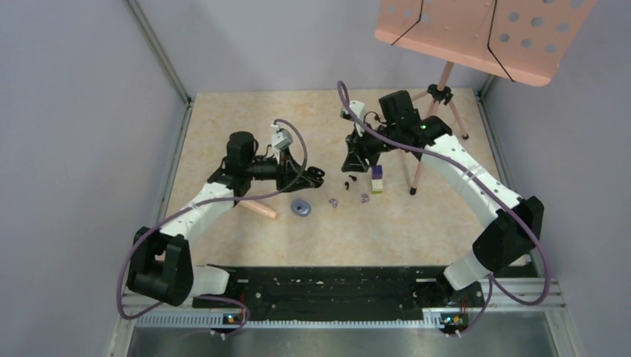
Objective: Insert the wireless bluetooth earbuds into the charging case
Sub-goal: Adjust the charging case at the center of the board, then pick up the earbud from the center of the board.
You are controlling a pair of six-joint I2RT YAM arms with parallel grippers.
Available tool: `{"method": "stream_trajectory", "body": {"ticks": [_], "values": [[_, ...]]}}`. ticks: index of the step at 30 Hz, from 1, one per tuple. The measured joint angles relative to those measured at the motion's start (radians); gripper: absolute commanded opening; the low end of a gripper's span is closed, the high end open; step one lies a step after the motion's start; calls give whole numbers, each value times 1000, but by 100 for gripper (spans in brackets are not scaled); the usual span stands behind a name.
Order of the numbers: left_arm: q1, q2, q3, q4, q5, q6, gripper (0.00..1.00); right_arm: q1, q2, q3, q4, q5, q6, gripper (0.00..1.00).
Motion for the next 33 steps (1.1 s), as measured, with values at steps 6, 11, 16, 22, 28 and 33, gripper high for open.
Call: {"method": "stream_trajectory", "body": {"ticks": [6, 11, 16, 22, 28, 33], "values": [[77, -151, -71, 11, -31, -99, 0, -2, 135, -23, 39, 106, 97, 31], [126, -257, -104, -18, -80, -118, 0, -3, 269, -23, 88, 184, 245, 30], [146, -311, -109, -73, -107, -111, 0, -3, 388, -19, 101, 233, 285, 32], [156, -313, -109, -165, -103, -54, 0, -4, 507, 75, 64, 285, 134, 37], [156, -299, -107, -211, -98, 15, 0, -4, 554, 142, 47, 349, 105, 38], [157, -286, -107, -229, -98, 42, 0, -4, 562, 142, 30, 373, 105, 39]]}}
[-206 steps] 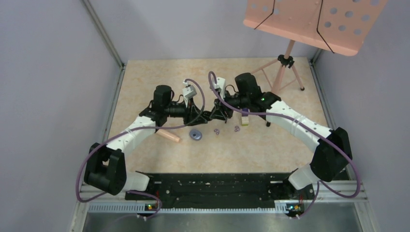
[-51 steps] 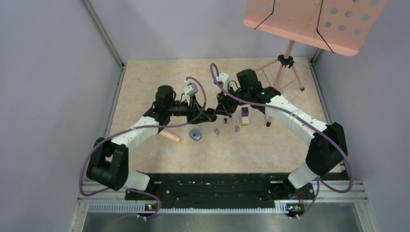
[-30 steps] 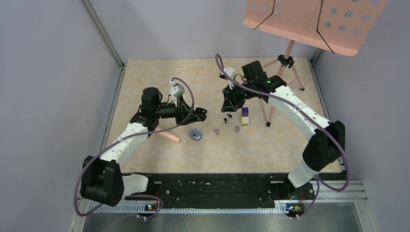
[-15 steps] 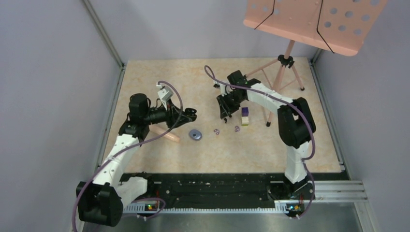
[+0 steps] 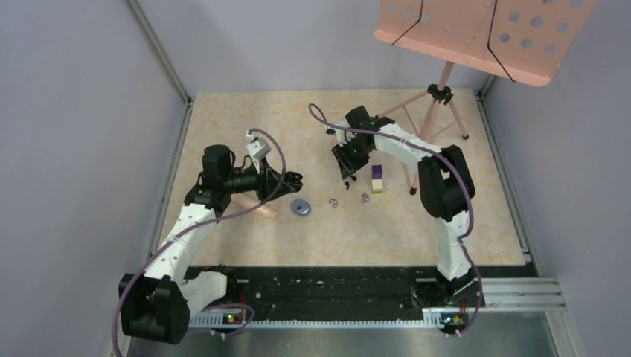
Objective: Insert the wireless bluetooth earbuds into the charging case
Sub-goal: Pick up the earbud from the center of the board.
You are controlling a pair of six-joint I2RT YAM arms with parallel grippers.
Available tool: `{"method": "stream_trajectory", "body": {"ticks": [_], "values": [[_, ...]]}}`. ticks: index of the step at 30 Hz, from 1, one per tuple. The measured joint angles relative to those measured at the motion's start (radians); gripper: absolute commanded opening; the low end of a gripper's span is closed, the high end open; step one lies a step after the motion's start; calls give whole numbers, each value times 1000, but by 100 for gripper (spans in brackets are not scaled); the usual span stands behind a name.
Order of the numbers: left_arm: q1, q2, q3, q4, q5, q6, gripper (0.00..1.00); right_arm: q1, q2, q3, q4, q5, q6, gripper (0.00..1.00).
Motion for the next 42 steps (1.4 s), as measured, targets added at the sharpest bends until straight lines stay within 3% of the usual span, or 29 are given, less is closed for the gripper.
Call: {"method": "stream_trajectory", "body": {"ticks": [12, 42], "values": [[0, 4, 0, 0, 0, 13, 0, 0, 41, 0, -29, 0, 1, 40], [12, 3, 0, 0, -5, 29, 0, 18, 56, 0, -29, 0, 5, 30]]}}
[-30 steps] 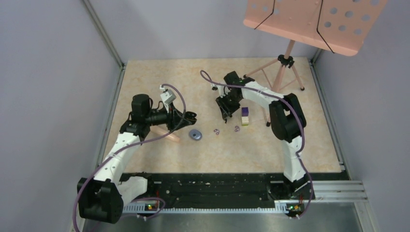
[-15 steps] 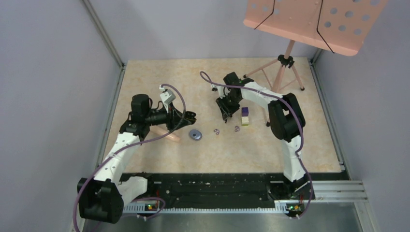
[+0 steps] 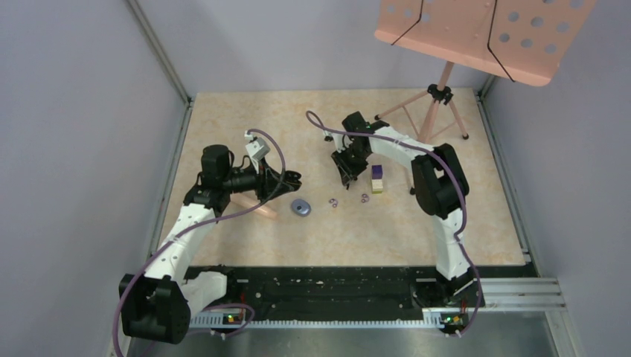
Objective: Insert the wireless bluetooth earbuds into the charging case
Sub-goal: Pick up the earbud from the center of the board.
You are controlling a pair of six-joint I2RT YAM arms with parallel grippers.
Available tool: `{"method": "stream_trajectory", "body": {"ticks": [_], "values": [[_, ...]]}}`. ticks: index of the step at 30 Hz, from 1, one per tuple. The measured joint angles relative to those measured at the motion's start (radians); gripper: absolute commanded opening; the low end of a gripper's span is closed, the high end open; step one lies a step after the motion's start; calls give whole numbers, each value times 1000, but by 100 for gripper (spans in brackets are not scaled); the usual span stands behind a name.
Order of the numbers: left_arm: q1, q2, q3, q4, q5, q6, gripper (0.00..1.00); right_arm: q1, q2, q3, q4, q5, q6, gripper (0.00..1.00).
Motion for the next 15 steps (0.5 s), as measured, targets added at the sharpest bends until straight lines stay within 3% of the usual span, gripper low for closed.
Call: {"method": "stream_trajectory", "body": {"ticks": [10, 15], "values": [[0, 0, 0, 0, 0, 6, 0, 4, 14, -1, 1, 5, 4, 29], [0, 0, -6, 0, 0, 6, 0, 4, 15, -1, 2, 8, 3, 20]]}}
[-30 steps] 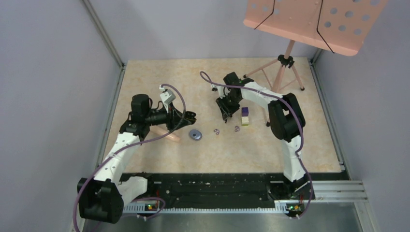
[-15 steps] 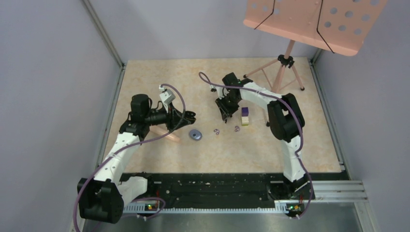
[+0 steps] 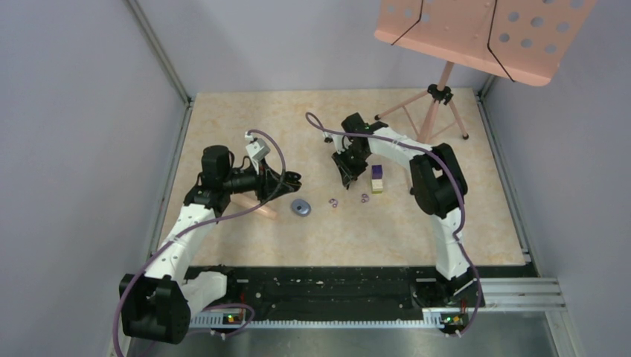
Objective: Insert the wireless bluetooth earbuds into the charging case
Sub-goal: Pick up the earbud from the center of the board.
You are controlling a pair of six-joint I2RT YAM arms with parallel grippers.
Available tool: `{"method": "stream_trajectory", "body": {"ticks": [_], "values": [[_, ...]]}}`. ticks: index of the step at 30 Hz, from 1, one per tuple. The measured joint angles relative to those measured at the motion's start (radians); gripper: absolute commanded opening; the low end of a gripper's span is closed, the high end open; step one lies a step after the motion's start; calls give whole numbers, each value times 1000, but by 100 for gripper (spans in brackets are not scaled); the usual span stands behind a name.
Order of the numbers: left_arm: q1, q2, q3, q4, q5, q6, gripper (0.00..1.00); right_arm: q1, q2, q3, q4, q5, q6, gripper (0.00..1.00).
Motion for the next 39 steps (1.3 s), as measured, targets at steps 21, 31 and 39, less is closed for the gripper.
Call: {"method": "stream_trajectory", "body": {"ticks": [21, 31, 39], "values": [[2, 126, 70, 2, 75, -8, 0, -13, -296, -34, 35, -127, -49, 0], [-28, 231, 250, 5, 219, -20, 0, -5, -847, -330, 620, -378, -119, 0], [-71, 235, 296, 8, 291, -19, 0, 135, -869, -406, 853, -414, -322, 0]]}}
